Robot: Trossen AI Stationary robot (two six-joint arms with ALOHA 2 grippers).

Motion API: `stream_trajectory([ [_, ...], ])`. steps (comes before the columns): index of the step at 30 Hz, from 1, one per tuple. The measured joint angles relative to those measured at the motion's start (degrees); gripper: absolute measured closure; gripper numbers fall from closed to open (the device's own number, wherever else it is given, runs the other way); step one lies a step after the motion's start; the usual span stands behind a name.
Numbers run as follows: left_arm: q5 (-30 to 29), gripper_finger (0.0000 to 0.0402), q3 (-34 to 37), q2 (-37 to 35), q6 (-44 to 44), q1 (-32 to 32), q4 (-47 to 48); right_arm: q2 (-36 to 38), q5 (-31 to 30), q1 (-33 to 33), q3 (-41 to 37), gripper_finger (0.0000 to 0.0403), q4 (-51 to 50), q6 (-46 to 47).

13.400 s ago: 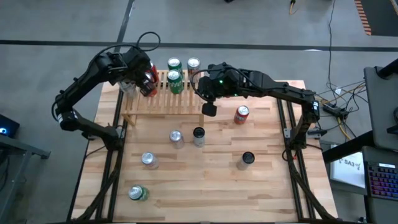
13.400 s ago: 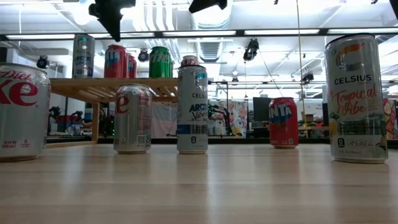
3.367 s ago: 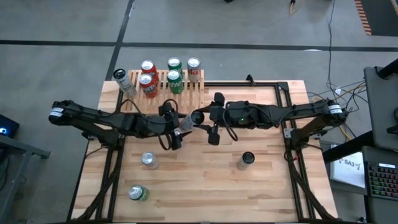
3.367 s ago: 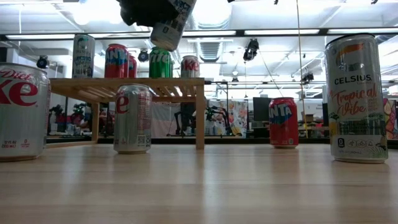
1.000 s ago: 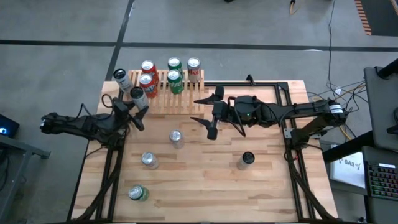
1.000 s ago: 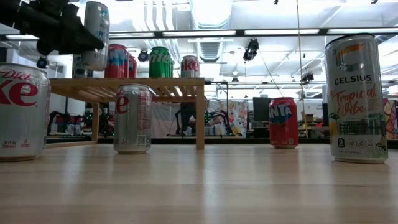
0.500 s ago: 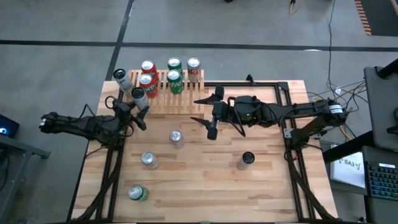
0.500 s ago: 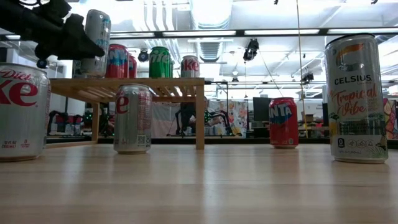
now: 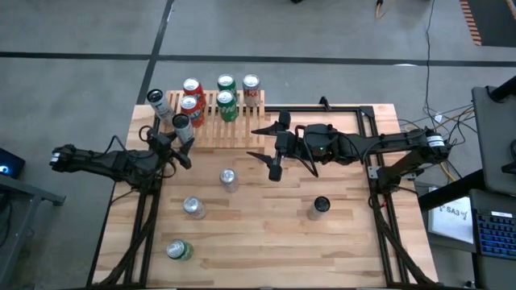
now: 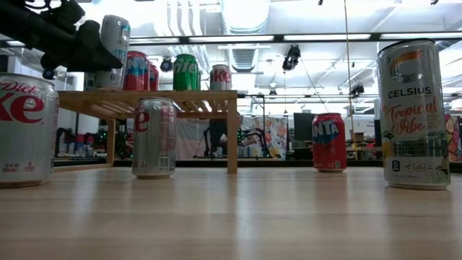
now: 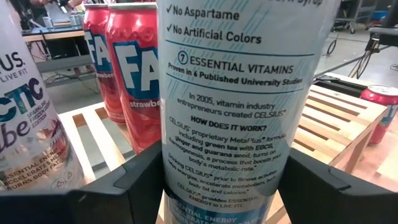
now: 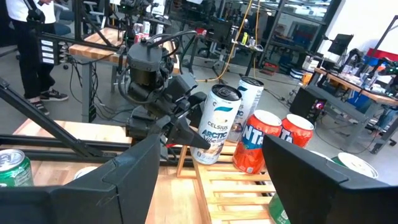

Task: Place canned beverage on shelf
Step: Put the top white/blue soda can on the shelf aligned with the other white/blue soda can

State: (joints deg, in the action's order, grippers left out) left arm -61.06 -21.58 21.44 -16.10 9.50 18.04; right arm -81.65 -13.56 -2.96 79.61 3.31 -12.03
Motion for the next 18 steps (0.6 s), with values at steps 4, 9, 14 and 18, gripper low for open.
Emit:
stream_trajectory([
  [4, 0.0, 0.0152, 0.0, 0.1, -0.7, 0.0, 0.0, 0.0, 0.0, 0.0, 0.0, 0.0135, 0.0, -0.1],
  [9, -1.9, 0.0121, 0.0, 0.1, -1.2, 0.0, 0.0, 0.0, 0.0, 0.0, 0.0, 0.0133, 0.0, -0.2],
  [14, -3.3, 0.009, 0.0, 0.0, -1.2, 0.0, -0.2, 0.0, 0.0, 0.0, 0.0, 0.0129, -0.1, -0.2],
  [18, -3.1, 0.0085, 0.0, 0.1, -1.2, 0.0, -0.2, 0.0, 0.0, 0.0, 0.0, 0.0131, -0.1, -0.2],
])
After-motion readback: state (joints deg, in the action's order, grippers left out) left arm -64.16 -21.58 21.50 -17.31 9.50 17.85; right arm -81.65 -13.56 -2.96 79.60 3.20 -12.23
